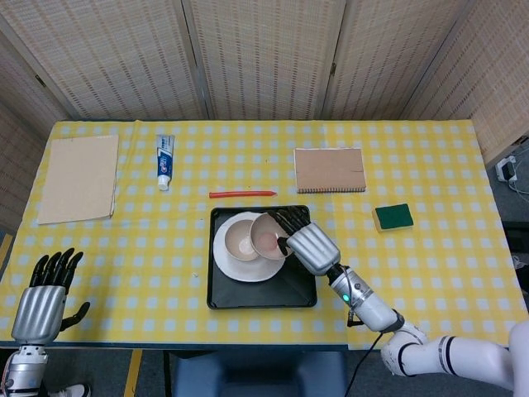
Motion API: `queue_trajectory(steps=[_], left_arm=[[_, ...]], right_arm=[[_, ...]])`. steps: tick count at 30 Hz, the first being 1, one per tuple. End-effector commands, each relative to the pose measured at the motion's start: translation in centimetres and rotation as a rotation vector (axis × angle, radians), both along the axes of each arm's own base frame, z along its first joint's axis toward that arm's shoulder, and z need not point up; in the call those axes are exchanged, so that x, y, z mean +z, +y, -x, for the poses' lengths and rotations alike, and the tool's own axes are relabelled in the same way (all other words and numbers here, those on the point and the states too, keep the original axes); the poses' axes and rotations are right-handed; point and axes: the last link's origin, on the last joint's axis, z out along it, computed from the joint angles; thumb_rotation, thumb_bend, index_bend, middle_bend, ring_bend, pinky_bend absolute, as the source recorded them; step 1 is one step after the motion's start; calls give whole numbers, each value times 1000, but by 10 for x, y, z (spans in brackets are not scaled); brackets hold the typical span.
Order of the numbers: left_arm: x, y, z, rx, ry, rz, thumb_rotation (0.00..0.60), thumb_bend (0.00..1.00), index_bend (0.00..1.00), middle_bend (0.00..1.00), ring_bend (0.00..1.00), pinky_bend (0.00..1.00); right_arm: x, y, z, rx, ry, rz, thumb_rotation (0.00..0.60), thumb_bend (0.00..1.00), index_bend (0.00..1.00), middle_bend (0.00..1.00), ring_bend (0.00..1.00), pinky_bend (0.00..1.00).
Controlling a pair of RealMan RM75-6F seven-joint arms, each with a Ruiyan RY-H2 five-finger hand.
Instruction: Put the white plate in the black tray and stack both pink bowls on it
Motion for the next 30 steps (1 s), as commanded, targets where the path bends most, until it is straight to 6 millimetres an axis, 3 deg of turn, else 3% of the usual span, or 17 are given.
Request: queue_trajectory(steps=[1,16,24,30], left_arm=[[1,-1,0,2,-5,-1,600,288,0,70,0,0],[8,-2,3,8,-20,-9,600,288,0,70,0,0],[9,-4,2,8,-22,-9,600,288,0,70,0,0],[9,-4,2,7,-23,-11,600,289,0,70,0,0]], right_arm=[[-16,-2,-14,-1,4,-19,600,449,646,0,0,0],[-45,-14,-30,-30,10,-44,600,450,640,0,0,0],[-48,-18,-29,-54,17,-56,600,450,375,0,0,0],[-38,-15,-26,-67,33,-45,600,450,216,0,0,0]])
